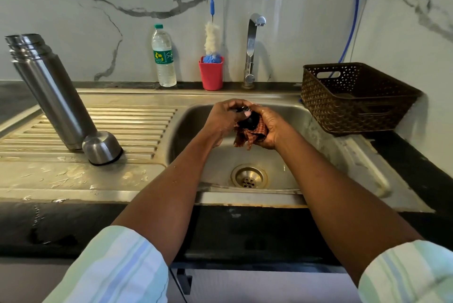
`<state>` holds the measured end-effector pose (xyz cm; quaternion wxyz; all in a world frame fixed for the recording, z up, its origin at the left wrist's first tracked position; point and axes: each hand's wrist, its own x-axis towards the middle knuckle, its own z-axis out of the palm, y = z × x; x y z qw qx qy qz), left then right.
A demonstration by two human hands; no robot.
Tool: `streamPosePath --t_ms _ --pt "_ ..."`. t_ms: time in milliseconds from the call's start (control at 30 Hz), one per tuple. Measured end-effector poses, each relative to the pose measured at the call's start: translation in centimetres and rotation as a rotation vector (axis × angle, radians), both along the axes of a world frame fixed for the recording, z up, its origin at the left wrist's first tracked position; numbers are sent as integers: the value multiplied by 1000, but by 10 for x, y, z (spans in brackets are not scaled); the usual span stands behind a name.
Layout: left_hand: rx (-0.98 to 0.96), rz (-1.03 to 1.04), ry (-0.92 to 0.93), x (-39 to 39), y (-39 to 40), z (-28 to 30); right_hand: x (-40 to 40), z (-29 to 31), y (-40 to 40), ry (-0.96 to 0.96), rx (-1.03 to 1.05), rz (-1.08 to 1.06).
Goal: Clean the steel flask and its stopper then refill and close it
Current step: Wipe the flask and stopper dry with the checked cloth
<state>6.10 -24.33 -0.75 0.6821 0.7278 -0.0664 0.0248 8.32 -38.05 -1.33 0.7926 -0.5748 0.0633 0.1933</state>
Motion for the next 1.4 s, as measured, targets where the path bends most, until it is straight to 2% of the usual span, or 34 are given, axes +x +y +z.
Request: streamPosePath --t_ms 100,233,300,367,467,500,567,633,700,733,833,900,967,1033,1167,1300,1367,1400 --pt "-53 48 23 3 -2 1 1 1 6 -82 -86 -162" --pt "-90 129 175 8 2 -2 8 -2 11 -443 -478 -434" --pt "-137 89 290 7 4 -2 6 -1 13 -625 -640 -444" --pt "-198 51 325 9 5 -3 6 -3 15 -777 -792 -418" --pt "-245 79 344 11 9 -3 9 -7 18 -883 -939 -318" --pt "-222 89 339 11 10 -4 8 -7 21 -872 -929 -293" --pt "-136 93 279 12 13 -6 1 -2 23 -730 -777 -288" --pt "-67 36 188 12 15 -7 -4 5 19 -434 -515 -266" --pt "-51 -72 121 11 15 -7 -7 8 8 -127 -209 -143" --pt "-53 -114 100 12 14 -8 -7 8 2 -36 -87 -92" --pt "-43 -126 59 12 6 -8 -3 6 -6 37 63 -104" --pt "-45 -53 57 10 1 -5 -2 6 -2 -11 -3 -174" --pt "-80 33 103 10 -1 -3 -1 5 5 -168 -234 -320" --pt "-98 74 186 10 0 -1 2 4 10 -406 -510 -444" --pt "-76 -17 303 8 3 -4 -1 3 17 -741 -915 -391" --pt "-105 -10 282 10 5 -4 -3 2 23 -848 -962 -335" --pt "-87 -9 217 10 6 -5 -6 7 25 -699 -817 -375" --pt "-80 -25 175 10 6 -5 -6 9 24 -556 -665 -392"
